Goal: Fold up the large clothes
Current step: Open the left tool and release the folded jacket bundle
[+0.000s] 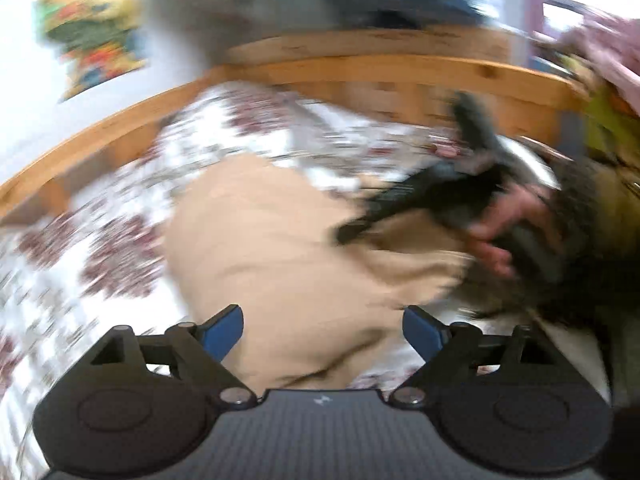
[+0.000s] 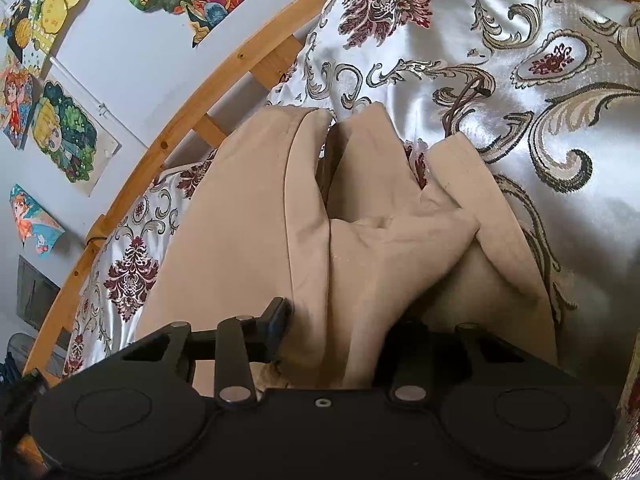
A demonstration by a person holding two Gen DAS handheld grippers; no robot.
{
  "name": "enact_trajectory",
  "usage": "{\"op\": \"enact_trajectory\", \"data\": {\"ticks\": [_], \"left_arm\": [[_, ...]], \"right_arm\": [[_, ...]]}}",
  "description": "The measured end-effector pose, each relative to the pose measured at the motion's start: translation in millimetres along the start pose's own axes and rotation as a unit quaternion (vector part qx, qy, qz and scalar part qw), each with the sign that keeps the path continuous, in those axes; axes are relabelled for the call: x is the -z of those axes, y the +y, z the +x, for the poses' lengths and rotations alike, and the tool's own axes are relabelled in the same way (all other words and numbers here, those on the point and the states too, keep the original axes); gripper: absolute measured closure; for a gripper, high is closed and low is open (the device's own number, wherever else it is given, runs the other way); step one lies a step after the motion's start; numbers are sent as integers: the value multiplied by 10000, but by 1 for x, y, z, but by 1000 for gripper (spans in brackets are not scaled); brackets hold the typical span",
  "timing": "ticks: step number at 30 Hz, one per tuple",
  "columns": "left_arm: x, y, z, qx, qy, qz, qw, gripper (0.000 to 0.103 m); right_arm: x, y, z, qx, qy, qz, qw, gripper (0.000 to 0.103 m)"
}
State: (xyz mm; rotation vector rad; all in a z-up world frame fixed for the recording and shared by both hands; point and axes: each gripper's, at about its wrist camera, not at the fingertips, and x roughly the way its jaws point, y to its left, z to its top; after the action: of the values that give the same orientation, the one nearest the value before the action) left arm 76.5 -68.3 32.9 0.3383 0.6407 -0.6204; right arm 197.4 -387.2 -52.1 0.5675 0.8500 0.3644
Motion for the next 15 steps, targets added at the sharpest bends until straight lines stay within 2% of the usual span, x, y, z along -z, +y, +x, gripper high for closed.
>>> {"op": "enact_trajectory", "data": {"ticks": [3, 5, 6, 8, 10, 12, 13, 15], "left_arm": [[1, 28, -2, -462, -90, -871, 9951, 8], [3, 52, 3, -516, -62, -1710, 9839, 7], [6, 68, 10, -311, -61, -2186, 9753, 7], [9, 94, 29, 35, 48, -2822, 9593, 9], [15, 117, 52, 217, 334, -3221, 9459, 9], [25, 129, 66, 538, 371, -3535, 9332, 7], [27, 131, 71, 624, 394, -3623, 9291, 6], [29, 130, 81, 710, 447, -3665, 9266, 5]], "right_arm": [[1, 2, -1, 35, -24, -24, 10000, 61], [1, 4, -1, 77, -43, -82, 9999, 61], [2, 4, -1, 89, -54, -91, 9999, 61], [3, 1, -1, 39, -96, 19, 9999, 61], [4, -3, -1, -41, -141, 176, 9997, 61], [4, -2, -2, -43, -153, 187, 9997, 60], [4, 0, -2, -31, -149, 198, 9997, 58], [3, 1, -3, -36, -107, 289, 9995, 57]]}}
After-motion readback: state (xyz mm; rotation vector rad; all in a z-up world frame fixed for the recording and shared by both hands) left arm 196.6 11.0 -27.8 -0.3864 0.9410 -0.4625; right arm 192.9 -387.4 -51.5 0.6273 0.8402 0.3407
